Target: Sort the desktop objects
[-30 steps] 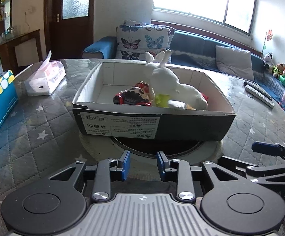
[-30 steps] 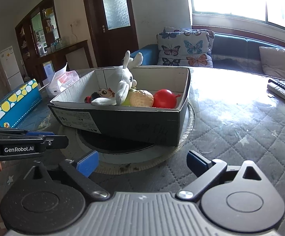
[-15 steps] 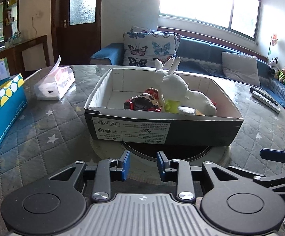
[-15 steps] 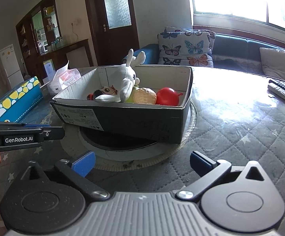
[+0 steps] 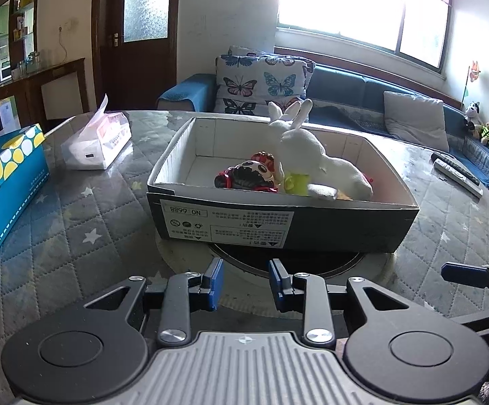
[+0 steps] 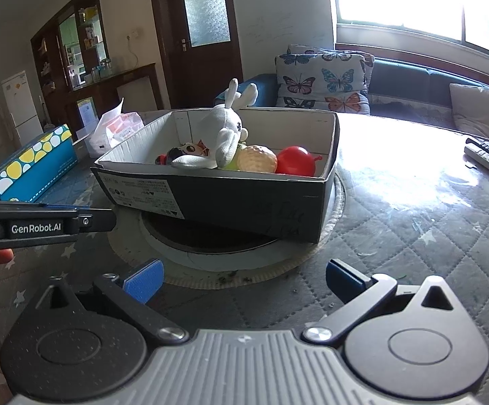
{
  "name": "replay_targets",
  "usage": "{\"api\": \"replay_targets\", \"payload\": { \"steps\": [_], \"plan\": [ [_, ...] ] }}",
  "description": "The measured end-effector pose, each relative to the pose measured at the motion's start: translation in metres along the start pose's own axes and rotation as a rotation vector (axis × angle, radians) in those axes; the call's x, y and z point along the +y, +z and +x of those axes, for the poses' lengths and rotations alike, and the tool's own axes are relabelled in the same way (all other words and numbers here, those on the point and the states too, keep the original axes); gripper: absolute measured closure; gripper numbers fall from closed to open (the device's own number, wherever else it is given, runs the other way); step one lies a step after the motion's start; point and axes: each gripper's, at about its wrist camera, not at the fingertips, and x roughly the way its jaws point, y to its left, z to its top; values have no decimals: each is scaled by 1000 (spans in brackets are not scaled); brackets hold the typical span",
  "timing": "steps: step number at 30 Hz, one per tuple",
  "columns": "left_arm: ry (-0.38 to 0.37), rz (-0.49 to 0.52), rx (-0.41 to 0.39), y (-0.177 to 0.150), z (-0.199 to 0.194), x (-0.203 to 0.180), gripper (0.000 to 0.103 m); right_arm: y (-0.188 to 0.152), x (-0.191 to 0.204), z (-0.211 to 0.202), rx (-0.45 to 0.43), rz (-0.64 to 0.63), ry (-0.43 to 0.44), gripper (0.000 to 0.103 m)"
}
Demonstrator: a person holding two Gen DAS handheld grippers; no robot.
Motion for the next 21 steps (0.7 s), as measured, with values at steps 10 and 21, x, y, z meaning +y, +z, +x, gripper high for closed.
{"api": "replay_targets", "payload": {
  "steps": [10, 21],
  "plan": [
    [-2, -10, -9, 1, -2, 2, 71, 0, 5, 1, -8, -4, 3, 0],
    [-2, 5, -17, 3, -3, -2, 71, 3, 5, 3, -17, 3, 1, 0]
  ]
}}
